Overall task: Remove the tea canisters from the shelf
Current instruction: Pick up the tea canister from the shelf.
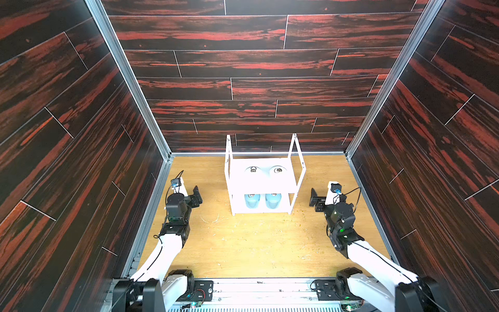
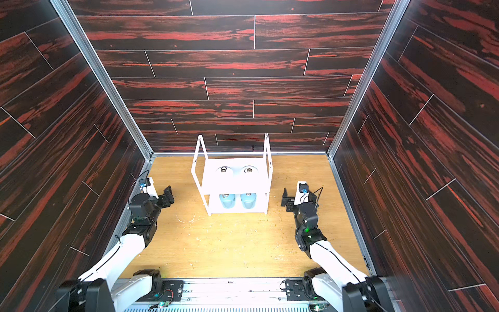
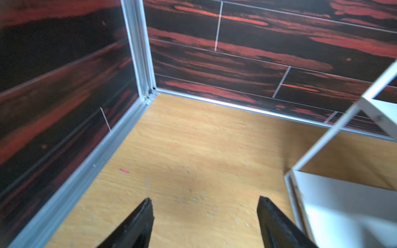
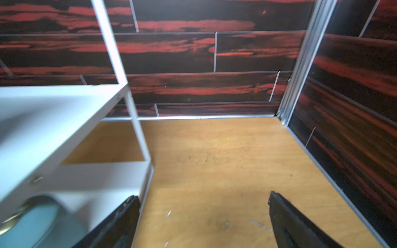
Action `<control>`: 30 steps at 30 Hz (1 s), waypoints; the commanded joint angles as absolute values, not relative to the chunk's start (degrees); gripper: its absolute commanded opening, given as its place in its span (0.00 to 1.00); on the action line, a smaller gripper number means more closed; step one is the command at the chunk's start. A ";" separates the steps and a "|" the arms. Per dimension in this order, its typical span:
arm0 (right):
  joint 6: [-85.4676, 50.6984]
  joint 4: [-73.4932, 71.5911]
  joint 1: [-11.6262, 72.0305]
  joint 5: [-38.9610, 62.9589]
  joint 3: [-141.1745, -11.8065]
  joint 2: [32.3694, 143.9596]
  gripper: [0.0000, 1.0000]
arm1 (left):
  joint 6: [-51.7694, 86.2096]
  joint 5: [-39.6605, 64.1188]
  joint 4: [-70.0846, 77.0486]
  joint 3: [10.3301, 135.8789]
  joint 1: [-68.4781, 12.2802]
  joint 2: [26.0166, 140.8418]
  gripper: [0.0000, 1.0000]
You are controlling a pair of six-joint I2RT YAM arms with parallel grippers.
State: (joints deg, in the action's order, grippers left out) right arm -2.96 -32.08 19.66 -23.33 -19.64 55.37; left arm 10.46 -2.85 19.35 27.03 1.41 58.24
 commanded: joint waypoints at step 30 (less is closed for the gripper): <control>-7.53 -9.60 70.39 -41.78 -43.97 65.99 0.98 | 19.81 16.01 5.45 28.51 -5.89 46.63 0.81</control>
State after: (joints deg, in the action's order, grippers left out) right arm -9.23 -3.16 70.11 -36.84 -42.85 64.51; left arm 18.37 17.30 4.38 27.00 -5.80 45.78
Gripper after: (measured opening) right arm 0.982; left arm 0.807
